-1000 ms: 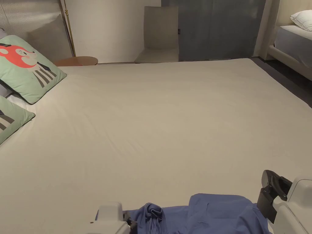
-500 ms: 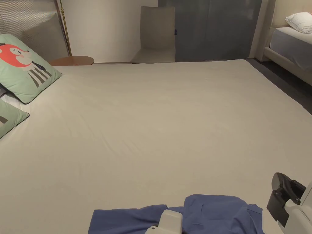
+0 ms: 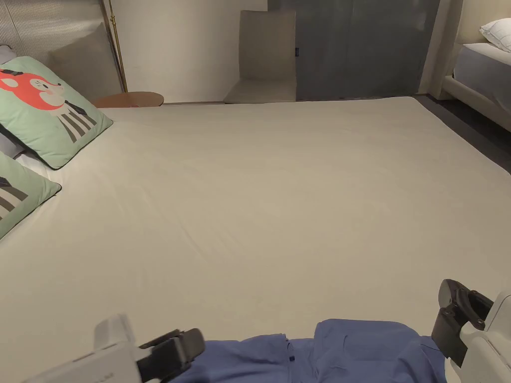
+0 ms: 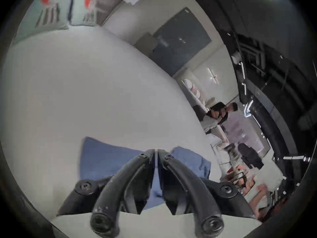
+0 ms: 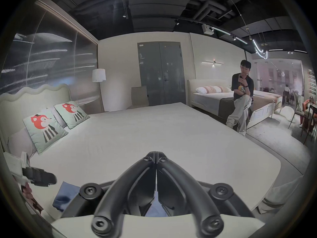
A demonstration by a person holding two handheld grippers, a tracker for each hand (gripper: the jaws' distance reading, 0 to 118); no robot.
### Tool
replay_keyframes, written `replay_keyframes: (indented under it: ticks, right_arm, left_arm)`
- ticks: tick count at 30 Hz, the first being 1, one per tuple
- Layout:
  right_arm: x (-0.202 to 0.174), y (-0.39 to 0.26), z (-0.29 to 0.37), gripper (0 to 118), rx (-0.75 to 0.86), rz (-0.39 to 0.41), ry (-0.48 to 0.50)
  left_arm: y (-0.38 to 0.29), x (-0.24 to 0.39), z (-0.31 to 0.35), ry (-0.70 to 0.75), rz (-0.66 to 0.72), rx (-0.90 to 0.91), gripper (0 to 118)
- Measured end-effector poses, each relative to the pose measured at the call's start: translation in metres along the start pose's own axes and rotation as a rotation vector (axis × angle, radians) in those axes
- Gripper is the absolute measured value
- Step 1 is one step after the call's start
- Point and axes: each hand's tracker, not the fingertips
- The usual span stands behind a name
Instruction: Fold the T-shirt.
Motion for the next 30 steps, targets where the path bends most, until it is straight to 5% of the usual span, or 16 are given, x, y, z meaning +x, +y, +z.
replay_keyframes:
  ticks: [2, 4, 5, 10, 11, 14, 16, 20, 30]
  right_arm:
    - [-0.006, -0.002, -0.001, 0, -0.006, 0.007, 0.009]
    - [-0.010, -0.002, -0.001, 1, -0.011, 0.009, 0.019]
    - [-0.012, -0.002, 0.000, 1, -0.011, 0.013, 0.022]
    - [-0.018, 0.001, 0.002, 1, -0.012, 0.035, 0.026]
    - [-0.018, 0.002, 0.003, 1, -0.010, 0.036, 0.024]
    - [-0.019, 0.005, 0.004, 1, -0.005, 0.040, 0.019]
    - [-0.021, 0.006, 0.004, 0, -0.006, 0.042, 0.020]
    - [-0.025, 0.008, 0.006, 0, -0.002, 0.054, 0.025]
    - [-0.029, 0.004, 0.001, 1, -0.015, 0.041, 0.048]
  left_arm:
    - [0.008, -0.024, 0.008, 0.036, 0.016, -0.044, 41]
    - [0.008, -0.044, 0.006, 0.053, 0.057, -0.096, 97]
    - [0.007, -0.052, 0.004, 0.015, 0.087, -0.122, 113]
    - [-0.009, -0.096, -0.020, -0.115, 0.345, -0.188, 109]
    - [-0.013, -0.100, -0.025, -0.139, 0.383, -0.194, 106]
    - [-0.025, -0.090, -0.039, -0.212, 0.473, -0.156, 60]
    - [-0.032, -0.087, -0.050, -0.072, 0.397, -0.189, 15]
    - [-0.029, -0.093, -0.034, -0.142, 0.478, -0.139, 9]
    - [-0.002, -0.117, 0.091, -0.017, 0.482, 0.151, 6]
